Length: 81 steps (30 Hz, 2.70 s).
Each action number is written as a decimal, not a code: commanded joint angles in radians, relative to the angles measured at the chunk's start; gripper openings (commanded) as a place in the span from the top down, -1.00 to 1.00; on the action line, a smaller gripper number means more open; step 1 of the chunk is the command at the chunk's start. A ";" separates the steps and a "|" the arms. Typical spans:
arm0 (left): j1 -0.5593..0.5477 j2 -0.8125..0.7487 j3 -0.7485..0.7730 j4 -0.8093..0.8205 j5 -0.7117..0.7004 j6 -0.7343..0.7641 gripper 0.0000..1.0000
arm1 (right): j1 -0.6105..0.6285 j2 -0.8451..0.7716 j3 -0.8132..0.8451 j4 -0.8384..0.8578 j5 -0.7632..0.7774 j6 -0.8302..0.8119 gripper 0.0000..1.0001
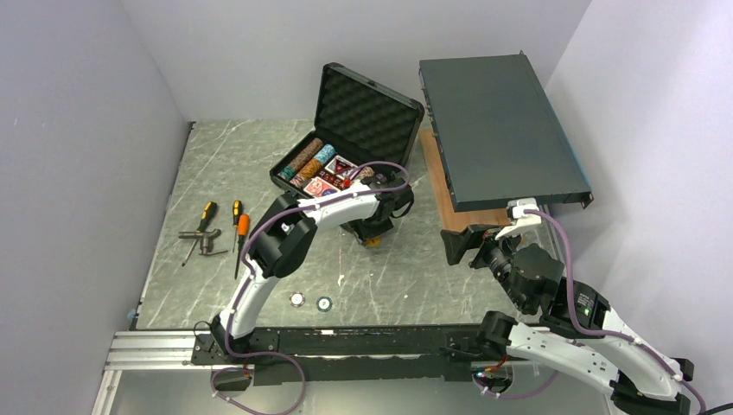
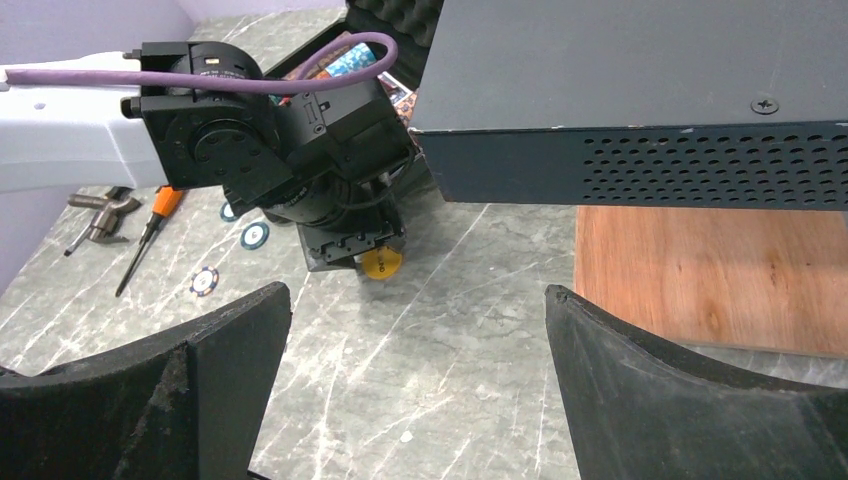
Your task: Pack up texas hold em set
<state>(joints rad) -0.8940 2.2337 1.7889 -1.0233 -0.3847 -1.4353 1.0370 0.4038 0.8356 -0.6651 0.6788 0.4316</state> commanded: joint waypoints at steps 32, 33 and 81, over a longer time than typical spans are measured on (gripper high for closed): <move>-0.067 -0.164 -0.083 0.029 0.003 0.226 0.32 | 0.001 0.010 0.016 0.015 0.008 0.009 -0.99; -0.069 -0.174 -0.085 0.024 -0.006 0.241 0.34 | -0.001 0.008 0.018 0.012 0.010 0.010 -0.99; 0.399 -0.100 0.053 0.181 0.142 0.805 -0.27 | -0.002 0.054 0.012 0.052 0.008 -0.021 -0.99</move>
<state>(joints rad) -0.4988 2.1609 1.8328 -0.8532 -0.2642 -0.6312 1.0370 0.4507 0.8341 -0.6563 0.6796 0.4194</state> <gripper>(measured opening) 0.577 0.994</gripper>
